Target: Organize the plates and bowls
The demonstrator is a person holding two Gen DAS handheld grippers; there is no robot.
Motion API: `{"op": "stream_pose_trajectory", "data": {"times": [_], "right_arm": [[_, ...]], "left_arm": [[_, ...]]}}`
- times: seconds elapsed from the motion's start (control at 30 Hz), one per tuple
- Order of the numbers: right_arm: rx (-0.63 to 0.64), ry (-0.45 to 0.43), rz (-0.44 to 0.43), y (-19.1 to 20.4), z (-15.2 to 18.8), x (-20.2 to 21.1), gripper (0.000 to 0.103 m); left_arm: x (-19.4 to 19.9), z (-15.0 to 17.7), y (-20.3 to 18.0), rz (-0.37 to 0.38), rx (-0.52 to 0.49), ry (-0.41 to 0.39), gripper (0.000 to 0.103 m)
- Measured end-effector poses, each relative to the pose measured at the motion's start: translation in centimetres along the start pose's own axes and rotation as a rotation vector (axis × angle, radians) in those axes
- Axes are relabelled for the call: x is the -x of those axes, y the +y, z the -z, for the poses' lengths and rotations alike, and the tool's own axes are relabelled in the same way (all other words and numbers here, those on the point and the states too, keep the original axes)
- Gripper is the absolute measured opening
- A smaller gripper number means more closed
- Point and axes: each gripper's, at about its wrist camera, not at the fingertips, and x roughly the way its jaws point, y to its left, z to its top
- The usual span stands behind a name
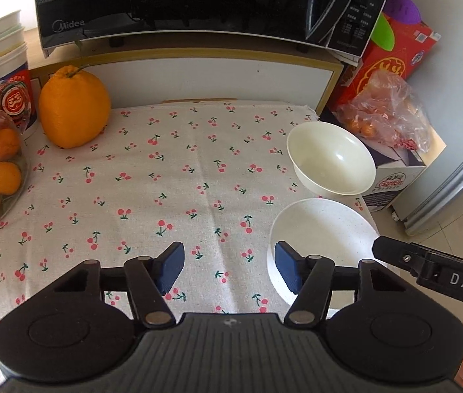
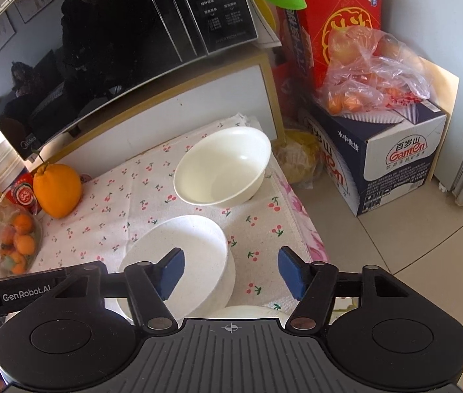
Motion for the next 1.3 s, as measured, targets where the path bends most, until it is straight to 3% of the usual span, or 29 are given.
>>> {"op": "stream_pose_trajectory", "data": {"times": [0.23, 0.33, 0.37, 0.43, 0.67, 0.93, 1.17, 1.3], "right_arm": [[0.016, 0.015, 0.001, 0.4, 0.2, -0.4, 0.033], [0.038, 0.02, 0.011, 0.8, 0.3, -0.5, 0.019], [0.046, 0.02, 0.014, 0.9, 0.3, -0.5, 0.016], [0.055, 0.02, 0.016, 1.1, 0.4, -0.6, 0.01], [0.087, -0.032, 0.002, 1.9, 0.1, 1.0, 0.007], [0.141, -0.083, -0.048, 3.2, 0.1, 4.8, 0.009], [0.177, -0.098, -0.108, 4.0, 2.1, 9.8, 0.01], [0.207, -0.059, -0.127, 4.5, 4.5, 11.6, 0.011]], "left_arm": [[-1.5, -0.2, 0.0, 0.114, 0.051, 0.035, 0.044], [-2.1, 0.1, 0.0, 0.149, 0.063, 0.058, 0.032], [-2.2, 0.2, 0.1, 0.171, 0.067, 0.063, 0.017], [-2.2, 0.3, 0.1, 0.193, 0.076, 0.067, 0.013], [-0.1, -0.1, 0.8, 0.218, 0.096, 0.021, 0.011], [5.2, -0.3, 0.2, 0.221, 0.055, -0.045, 0.011], [9.9, 2.4, -0.6, 0.209, 0.043, -0.069, 0.012], [11.7, 5.2, -0.9, 0.171, 0.029, -0.074, 0.012]]}}
